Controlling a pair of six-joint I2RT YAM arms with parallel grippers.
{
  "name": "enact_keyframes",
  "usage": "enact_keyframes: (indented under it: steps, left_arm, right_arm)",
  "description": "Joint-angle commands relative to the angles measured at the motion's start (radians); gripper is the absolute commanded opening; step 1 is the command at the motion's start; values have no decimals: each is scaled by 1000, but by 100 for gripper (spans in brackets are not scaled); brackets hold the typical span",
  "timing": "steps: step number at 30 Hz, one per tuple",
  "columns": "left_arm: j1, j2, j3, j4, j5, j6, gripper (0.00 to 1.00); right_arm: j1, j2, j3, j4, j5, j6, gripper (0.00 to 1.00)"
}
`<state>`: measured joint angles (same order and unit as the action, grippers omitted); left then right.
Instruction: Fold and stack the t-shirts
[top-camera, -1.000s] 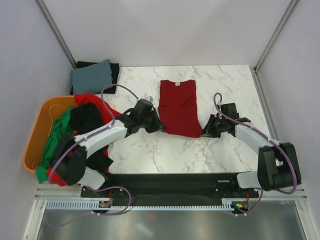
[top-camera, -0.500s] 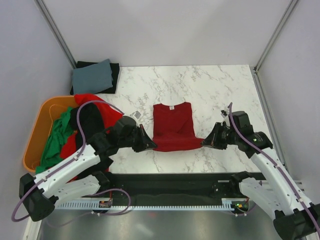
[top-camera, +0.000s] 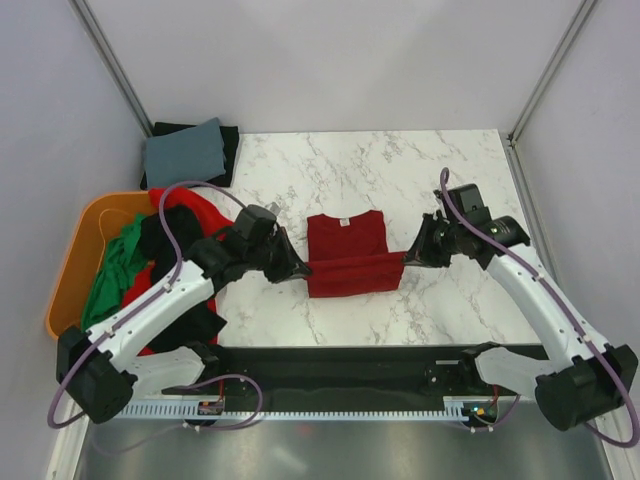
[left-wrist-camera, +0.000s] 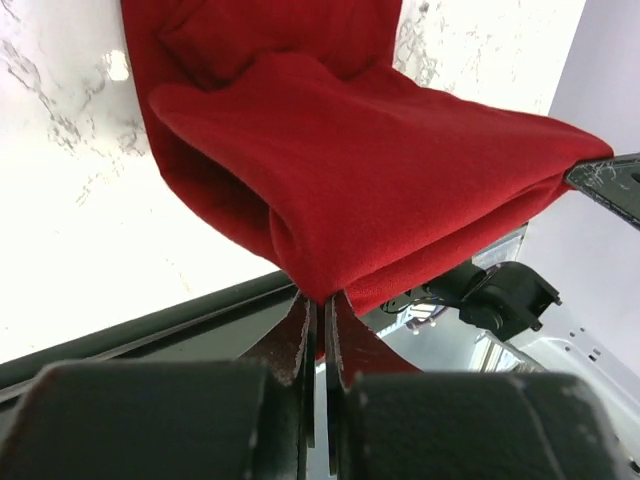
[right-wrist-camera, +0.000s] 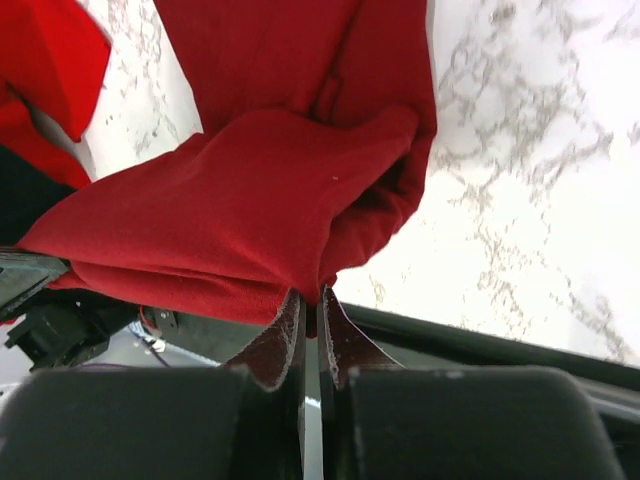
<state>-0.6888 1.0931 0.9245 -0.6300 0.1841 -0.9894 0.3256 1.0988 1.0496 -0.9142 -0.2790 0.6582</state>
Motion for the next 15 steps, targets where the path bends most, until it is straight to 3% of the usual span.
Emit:
enact_keyframes:
  steps: [1,10,15]
  left_arm:
    - [73,66,86,-45,17,116,5]
    - [233,312,236,-11,116,230,5]
    - [310,557,396,3,195,288,6]
  right_arm:
    - [-13,76,108,0,142,-78,0]
    - [-77,361,283,81,124,-129,0]
    - [-97,545,394,127,116,-140,0]
